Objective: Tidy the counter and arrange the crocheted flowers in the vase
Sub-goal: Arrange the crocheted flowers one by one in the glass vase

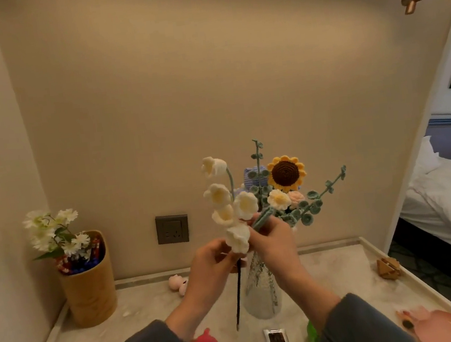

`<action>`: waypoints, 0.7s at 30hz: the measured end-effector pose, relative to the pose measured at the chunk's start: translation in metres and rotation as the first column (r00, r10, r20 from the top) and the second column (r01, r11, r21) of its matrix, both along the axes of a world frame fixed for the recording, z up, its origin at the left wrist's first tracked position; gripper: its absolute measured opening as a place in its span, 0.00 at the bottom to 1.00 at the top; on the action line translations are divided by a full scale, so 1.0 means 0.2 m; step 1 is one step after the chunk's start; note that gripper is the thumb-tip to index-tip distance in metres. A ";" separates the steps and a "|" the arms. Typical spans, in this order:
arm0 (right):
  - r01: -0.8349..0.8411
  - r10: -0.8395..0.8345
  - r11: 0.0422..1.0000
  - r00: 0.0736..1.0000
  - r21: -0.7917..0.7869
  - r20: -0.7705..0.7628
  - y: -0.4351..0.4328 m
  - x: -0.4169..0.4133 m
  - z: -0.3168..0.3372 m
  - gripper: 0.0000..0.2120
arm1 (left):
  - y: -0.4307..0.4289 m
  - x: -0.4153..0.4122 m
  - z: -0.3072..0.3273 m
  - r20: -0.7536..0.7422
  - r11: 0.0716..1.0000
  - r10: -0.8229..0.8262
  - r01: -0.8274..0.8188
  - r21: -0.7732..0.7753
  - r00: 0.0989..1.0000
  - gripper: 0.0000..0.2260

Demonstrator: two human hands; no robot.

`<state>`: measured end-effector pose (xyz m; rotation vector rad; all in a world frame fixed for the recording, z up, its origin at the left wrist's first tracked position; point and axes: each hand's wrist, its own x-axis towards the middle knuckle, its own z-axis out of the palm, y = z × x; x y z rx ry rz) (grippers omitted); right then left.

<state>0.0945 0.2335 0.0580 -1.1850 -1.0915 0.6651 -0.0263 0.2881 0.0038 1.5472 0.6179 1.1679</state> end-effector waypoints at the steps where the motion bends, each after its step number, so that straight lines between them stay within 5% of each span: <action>1: -0.021 0.022 1.000 1.000 -0.013 0.018 0.04 -0.02 0.03 0.08 | 0.03 -0.02 0.03 0.025 1.000 0.016 -0.016 -0.014 1.000 0.05; 6: 0.051 -0.048 0.999 0.915 0.003 0.400 0.22 -0.05 0.14 0.31 | 0.24 -0.08 0.15 0.131 0.981 0.167 -0.152 -0.118 0.977 0.03; 11: 0.234 -0.173 0.971 0.511 0.058 0.842 0.38 -0.01 0.11 0.23 | 0.41 -0.07 0.23 0.237 0.974 0.194 -0.159 -0.159 0.952 0.02; 16: 0.409 -0.147 0.912 0.249 0.034 0.957 0.46 0.07 0.04 0.22 | 0.52 0.03 0.25 0.249 0.989 0.134 -0.114 -0.092 0.959 0.01; 21: 0.431 -0.197 0.898 0.219 0.086 0.956 0.46 0.13 0.04 0.15 | 0.64 0.13 0.27 0.346 0.994 0.089 -0.062 -0.088 0.934 0.04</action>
